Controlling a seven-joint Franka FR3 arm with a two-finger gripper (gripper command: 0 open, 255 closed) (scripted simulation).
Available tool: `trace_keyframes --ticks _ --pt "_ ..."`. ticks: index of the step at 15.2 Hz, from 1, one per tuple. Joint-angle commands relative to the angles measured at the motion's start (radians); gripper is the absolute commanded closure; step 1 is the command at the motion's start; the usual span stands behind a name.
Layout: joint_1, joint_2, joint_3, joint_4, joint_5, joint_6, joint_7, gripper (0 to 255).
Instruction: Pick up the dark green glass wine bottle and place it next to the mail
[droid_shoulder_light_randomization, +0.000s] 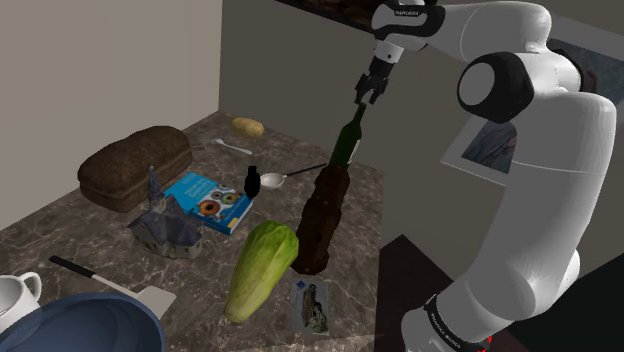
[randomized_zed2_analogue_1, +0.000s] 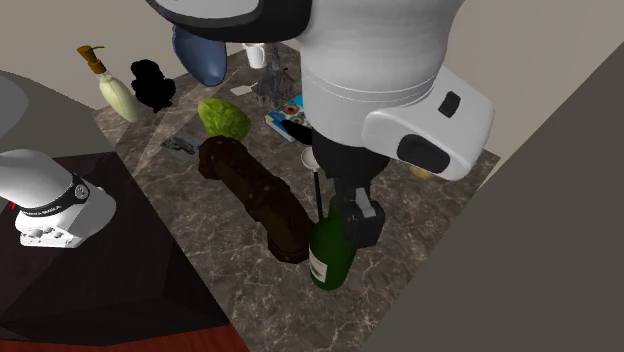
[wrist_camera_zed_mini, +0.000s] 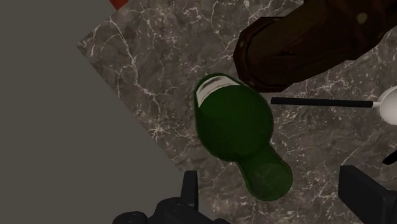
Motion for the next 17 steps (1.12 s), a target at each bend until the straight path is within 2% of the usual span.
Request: trace_keyframes --ticks 1,6,13,14,17 --pt "0.002 0.006 0.001 -0.015 0.002 0.021 -0.001 0" --pt "0.008 0.007 0.004 -0.075 0.004 0.082 -0.005 0" --pt "0.008 0.007 0.004 -0.075 0.004 0.082 -0.005 0" --pt "0.008 0.007 0.004 -0.075 0.004 0.082 -0.005 255" --pt "0.008 0.007 0.004 -0.075 0.004 0.082 -0.005 255"
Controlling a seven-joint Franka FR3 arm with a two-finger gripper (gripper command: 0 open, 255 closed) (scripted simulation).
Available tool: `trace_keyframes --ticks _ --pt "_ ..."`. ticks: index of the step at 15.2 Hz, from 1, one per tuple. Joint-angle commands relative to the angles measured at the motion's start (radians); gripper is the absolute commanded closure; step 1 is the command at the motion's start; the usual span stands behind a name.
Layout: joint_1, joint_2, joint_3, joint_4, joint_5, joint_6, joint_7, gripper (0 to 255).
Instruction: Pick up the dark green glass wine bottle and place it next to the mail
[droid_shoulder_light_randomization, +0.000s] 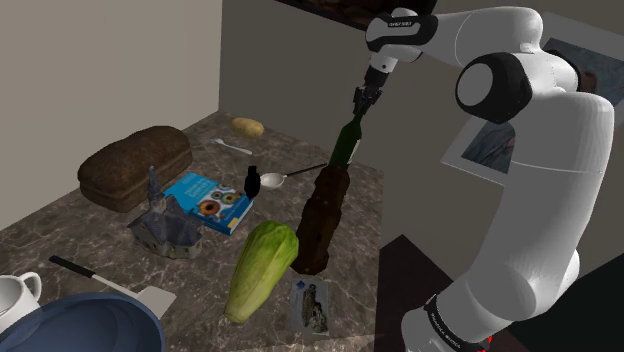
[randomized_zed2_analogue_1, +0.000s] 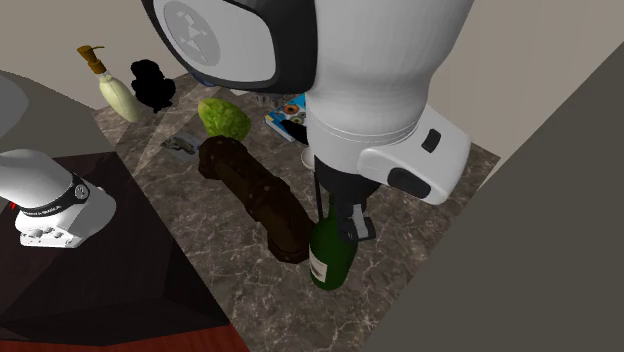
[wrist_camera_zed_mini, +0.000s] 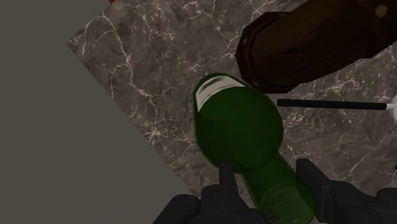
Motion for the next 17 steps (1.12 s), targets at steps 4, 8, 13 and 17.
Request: trace_keyframes --ticks 4,8,13,17 --pt "0.000 0.000 0.000 0.000 0.000 0.000 0.000 255" --pt "-0.002 -0.001 -0.001 0.025 -0.001 -0.026 0.003 255" --pt "-0.008 0.001 -0.002 0.096 -0.002 -0.094 0.009 255" --pt "-0.016 0.009 -0.002 0.162 -0.002 -0.152 0.013 255"
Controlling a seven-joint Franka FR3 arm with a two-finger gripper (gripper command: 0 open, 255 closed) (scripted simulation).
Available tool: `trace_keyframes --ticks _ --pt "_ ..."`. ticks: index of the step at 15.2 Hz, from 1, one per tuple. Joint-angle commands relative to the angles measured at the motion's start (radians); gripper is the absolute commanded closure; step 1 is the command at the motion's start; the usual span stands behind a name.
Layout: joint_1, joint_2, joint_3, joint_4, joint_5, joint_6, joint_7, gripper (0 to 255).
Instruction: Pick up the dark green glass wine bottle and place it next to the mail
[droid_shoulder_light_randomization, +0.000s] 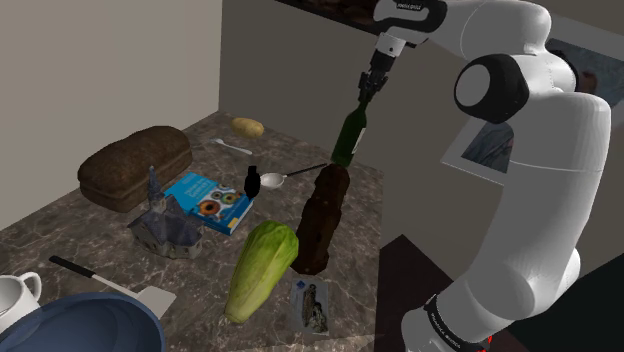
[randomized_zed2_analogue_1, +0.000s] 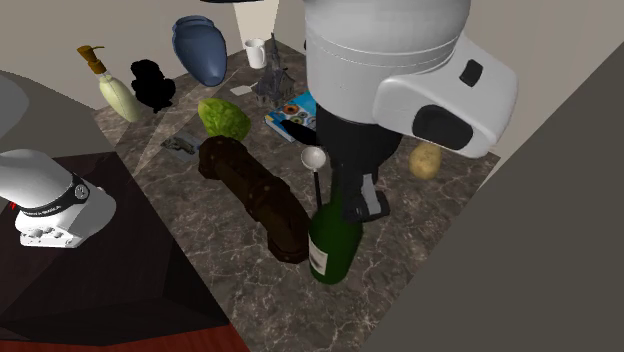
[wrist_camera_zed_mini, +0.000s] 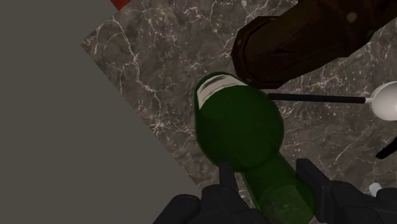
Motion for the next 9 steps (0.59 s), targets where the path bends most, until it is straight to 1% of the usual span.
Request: trace_keyframes --ticks 1,6,9 --pt "-0.002 0.000 0.000 0.026 0.000 -0.025 0.003 255" --pt "-0.015 0.021 0.000 0.127 0.005 -0.105 0.009 255" --pt "0.030 -0.110 -0.005 -0.015 -0.029 -0.089 0.030 255"
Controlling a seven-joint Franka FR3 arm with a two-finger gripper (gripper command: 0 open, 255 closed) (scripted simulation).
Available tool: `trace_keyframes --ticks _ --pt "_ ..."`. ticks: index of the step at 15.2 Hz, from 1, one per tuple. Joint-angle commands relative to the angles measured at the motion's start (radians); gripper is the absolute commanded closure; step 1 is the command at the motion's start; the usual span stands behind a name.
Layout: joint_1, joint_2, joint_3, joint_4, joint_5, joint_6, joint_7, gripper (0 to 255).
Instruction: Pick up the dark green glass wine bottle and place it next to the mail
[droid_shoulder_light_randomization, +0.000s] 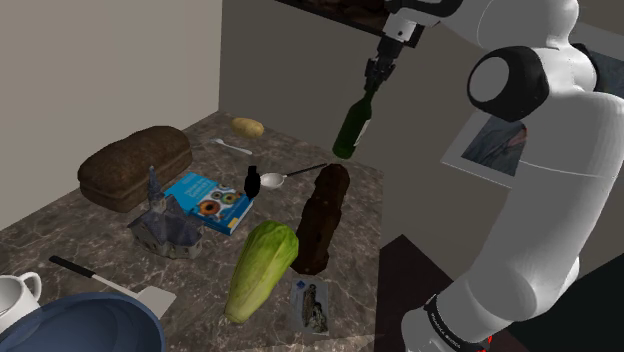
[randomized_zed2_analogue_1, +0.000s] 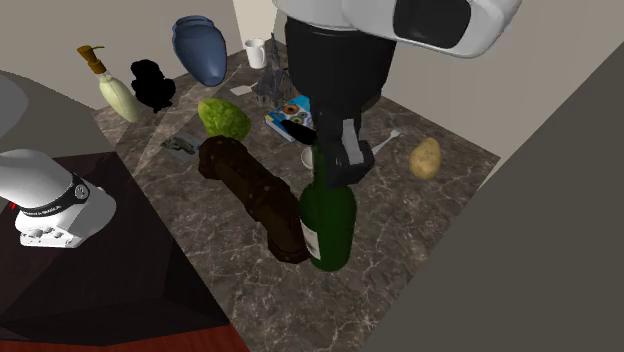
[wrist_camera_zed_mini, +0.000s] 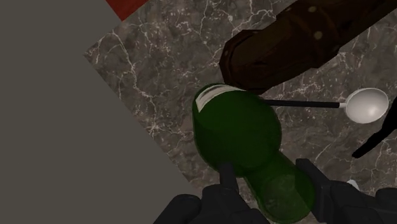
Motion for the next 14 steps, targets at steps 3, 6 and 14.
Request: trace_keyframes --ticks 3,6,14 --pt "0.047 -0.149 -0.001 -0.135 -0.042 -0.005 0.034 255" --pt "0.078 -0.255 0.007 -0.219 -0.075 -0.020 0.068 255" --pt "0.136 -0.498 0.055 -0.358 -0.143 -0.109 0.174 255"
